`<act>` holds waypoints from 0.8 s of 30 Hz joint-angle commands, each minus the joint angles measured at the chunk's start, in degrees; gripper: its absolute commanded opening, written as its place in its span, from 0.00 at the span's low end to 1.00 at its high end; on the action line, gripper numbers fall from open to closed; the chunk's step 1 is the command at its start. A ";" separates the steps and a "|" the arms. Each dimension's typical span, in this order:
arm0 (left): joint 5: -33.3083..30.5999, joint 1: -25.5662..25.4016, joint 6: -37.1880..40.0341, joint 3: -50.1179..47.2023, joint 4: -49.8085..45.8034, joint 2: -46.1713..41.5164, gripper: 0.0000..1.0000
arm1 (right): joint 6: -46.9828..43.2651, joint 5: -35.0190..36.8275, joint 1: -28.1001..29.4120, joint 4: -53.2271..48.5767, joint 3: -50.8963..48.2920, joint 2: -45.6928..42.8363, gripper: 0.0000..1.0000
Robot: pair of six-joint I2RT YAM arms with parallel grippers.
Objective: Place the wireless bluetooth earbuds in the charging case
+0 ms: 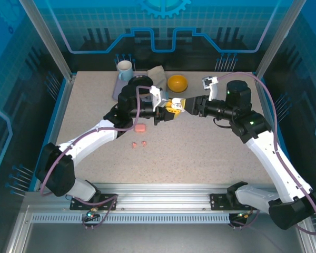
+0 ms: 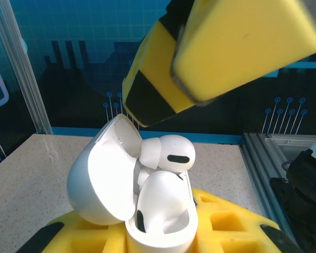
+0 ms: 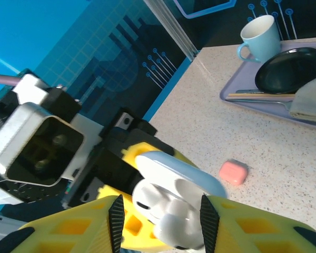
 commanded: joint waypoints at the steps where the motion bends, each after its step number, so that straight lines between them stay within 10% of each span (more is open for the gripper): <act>1: 0.42 -0.25 0.49 2.08 1.24 0.81 0.00 | -1.50 0.64 1.42 0.08 2.01 -1.59 0.45; 24: 0.28 -0.28 0.57 3.05 0.89 1.20 0.00 | -3.17 6.31 6.55 -3.07 1.78 0.11 0.43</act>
